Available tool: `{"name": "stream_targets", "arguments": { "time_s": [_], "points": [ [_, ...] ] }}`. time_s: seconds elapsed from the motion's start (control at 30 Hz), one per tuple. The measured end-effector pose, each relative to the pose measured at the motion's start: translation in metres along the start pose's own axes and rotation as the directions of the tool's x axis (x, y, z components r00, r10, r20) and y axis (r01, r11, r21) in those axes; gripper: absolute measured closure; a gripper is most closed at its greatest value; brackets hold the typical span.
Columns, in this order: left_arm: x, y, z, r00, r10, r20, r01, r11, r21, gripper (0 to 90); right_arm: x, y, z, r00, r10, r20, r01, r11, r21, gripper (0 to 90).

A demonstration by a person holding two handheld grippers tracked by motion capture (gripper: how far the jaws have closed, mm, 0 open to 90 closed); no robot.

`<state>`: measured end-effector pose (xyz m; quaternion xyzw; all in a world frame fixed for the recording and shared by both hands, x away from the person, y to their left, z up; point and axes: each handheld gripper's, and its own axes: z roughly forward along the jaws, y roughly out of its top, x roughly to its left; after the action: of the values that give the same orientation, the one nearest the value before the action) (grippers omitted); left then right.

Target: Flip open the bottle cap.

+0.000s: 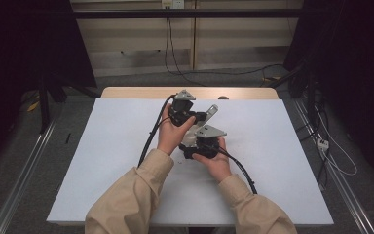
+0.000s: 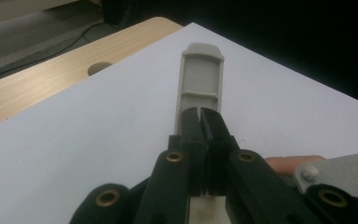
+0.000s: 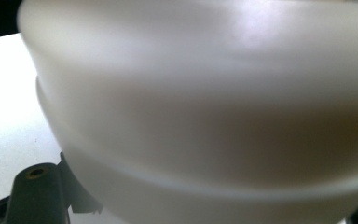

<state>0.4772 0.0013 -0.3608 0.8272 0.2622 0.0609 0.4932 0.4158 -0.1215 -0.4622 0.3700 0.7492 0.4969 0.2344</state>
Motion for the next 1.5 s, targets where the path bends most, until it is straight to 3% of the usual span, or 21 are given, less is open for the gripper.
{"name": "stream_targets", "arguments": {
  "time_s": [0.77, 1.17, 1.27, 1.37, 1.5],
  "points": [
    [0.001, -0.001, 0.006, 1.0, 0.004, -0.002, -0.004, 0.9998, 0.02, 89.0, 0.001, 0.0, 0.0, 1.0, -0.009, 0.002, 0.009, 1.0, 0.004, 18.6],
    [0.001, -0.003, 0.005, 0.9996, -0.014, 0.026, 0.013, 0.9995, 0.03, 87.7, 0.0, 0.0, -0.001, 1.0, 0.001, 0.002, -0.001, 1.0, 0.003, 18.4],
    [0.001, -0.002, 0.004, 0.9998, -0.012, 0.015, 0.011, 0.9995, 0.03, 82.1, 0.0, 0.0, -0.001, 1.0, 0.0, 0.001, 0.0, 1.0, 0.009, 17.9],
    [0.001, -0.003, 0.001, 0.9998, -0.017, 0.007, 0.017, 0.9996, 0.02, 77.3, -0.003, 0.0, -0.003, 0.9995, 0.033, -0.004, -0.032, 0.999, 0.031, 10.9],
    [0.002, -0.003, -0.006, 0.9998, -0.022, 0.005, 0.022, 0.9995, 0.024, 66.7, -0.005, -0.001, -0.007, 0.9995, 0.031, -0.01, -0.03, 0.9978, 0.058, 6.6]
  ]
}}
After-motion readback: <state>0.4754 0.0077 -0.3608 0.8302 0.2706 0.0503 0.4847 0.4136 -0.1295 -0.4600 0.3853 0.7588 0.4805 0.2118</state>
